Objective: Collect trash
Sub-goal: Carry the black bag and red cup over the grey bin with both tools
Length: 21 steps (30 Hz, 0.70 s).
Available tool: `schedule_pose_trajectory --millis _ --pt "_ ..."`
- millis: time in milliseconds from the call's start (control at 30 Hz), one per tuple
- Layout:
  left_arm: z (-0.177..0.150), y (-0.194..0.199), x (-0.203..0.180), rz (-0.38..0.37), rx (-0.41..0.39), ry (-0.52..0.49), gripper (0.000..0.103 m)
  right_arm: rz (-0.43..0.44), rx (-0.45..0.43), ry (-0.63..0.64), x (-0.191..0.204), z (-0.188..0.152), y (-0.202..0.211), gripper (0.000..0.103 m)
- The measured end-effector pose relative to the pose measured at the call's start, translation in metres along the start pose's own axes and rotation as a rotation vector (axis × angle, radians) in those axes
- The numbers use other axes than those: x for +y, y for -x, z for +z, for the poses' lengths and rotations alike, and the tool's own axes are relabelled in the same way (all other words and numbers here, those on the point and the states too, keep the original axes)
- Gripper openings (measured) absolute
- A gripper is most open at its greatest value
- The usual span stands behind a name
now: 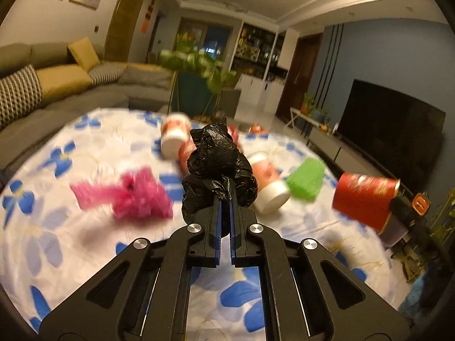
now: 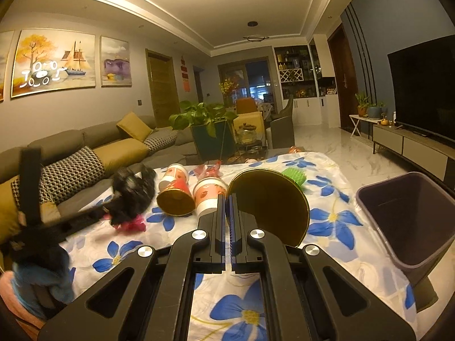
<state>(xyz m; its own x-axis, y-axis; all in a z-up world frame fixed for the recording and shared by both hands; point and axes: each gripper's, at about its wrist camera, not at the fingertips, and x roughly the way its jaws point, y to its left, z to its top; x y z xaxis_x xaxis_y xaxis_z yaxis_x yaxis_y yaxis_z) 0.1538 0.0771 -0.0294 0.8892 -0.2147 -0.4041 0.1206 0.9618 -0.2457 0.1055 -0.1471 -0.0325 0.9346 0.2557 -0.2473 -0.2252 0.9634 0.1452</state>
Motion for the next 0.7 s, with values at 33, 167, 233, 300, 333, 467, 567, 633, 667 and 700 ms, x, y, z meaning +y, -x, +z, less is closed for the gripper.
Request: schedule_pose_trajectory --millis 33,167,233,300,333,467,567,633,667,700 --pt "0.004 0.004 -0.002 -0.003 -0.011 -0.003 0.004 -0.005 -0.004 -0.002 -0.002 0.001 0.002 0.003" --pt "0.020 0.021 -0.018 -0.024 -0.051 -0.022 0.004 -0.038 -0.027 -0.003 -0.016 0.006 0.013 0.003" --pt "0.026 0.026 -0.028 -0.029 -0.066 -0.048 0.004 -0.055 -0.041 -0.006 -0.024 0.009 0.019 0.003" --pt "0.030 0.027 -0.039 -0.031 -0.075 -0.072 0.004 -0.074 -0.060 -0.006 -0.031 0.013 0.025 0.003" --pt "0.033 0.028 -0.045 -0.039 -0.077 -0.083 0.004 -0.087 -0.070 -0.005 -0.036 0.016 0.029 0.003" --pt "0.039 0.026 -0.069 -0.076 -0.085 -0.118 0.004 -0.135 -0.105 -0.006 -0.055 0.023 0.041 0.003" --pt "0.040 0.018 -0.089 -0.104 -0.088 -0.150 0.004 -0.174 -0.126 -0.005 -0.067 0.028 0.050 0.003" --pt "0.041 0.013 -0.104 -0.127 -0.087 -0.167 0.004 -0.197 -0.140 -0.006 -0.076 0.031 0.055 0.003" --pt "0.041 0.009 -0.113 -0.141 -0.088 -0.175 0.004 -0.207 -0.146 -0.005 -0.079 0.033 0.057 0.003" --pt "0.041 0.006 -0.122 -0.156 -0.090 -0.183 0.004 -0.222 -0.153 -0.004 -0.083 0.034 0.060 0.003"
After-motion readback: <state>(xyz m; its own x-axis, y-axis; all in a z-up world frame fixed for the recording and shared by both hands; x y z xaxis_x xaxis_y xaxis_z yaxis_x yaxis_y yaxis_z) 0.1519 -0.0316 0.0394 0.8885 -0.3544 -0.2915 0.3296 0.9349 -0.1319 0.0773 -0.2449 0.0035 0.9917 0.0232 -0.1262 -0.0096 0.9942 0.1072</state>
